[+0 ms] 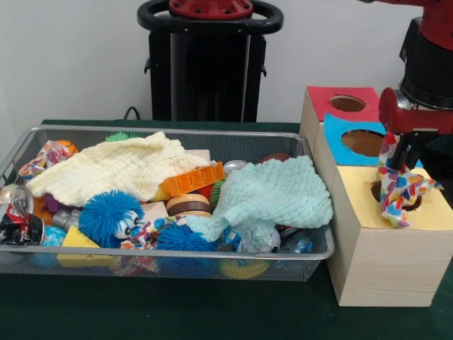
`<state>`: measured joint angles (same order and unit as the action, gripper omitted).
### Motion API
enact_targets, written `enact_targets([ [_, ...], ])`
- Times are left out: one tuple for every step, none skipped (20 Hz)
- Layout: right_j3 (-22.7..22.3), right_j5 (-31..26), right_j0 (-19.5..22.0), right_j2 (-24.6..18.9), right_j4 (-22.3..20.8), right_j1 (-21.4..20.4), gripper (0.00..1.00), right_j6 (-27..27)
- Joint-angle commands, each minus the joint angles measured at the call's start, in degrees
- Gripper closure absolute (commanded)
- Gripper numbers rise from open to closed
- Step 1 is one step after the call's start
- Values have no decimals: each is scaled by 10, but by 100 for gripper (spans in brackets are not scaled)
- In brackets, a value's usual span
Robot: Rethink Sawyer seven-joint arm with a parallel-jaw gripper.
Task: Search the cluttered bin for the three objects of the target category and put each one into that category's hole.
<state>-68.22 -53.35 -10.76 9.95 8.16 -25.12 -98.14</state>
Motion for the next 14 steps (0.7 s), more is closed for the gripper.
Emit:
enact_targets([
  [41,-14,30,-19,-26,4,100,-44],
  [42,-9,32,-21,-26,4,100,-43],
  [43,-7,34,-23,-26,5,100,-42],
  [42,-3,35,-25,-26,5,100,-41],
  [40,3,36,-26,-26,4,100,-42],
  [37,9,37,-28,-26,3,100,-41],
  [30,19,39,-31,-25,1,100,-40],
  [22,29,40,-34,-25,-1,100,-40],
  [22,36,43,-36,-24,1,100,-39],
  [17,49,44,-37,-27,1,100,-36],
  [13,63,45,-38,-30,1,100,-35],
  [3,75,48,-40,-30,0,100,-34],
  [-5,85,49,-42,-30,-1,100,-36],
  [-12,93,50,-42,-31,-2,100,-36],
])
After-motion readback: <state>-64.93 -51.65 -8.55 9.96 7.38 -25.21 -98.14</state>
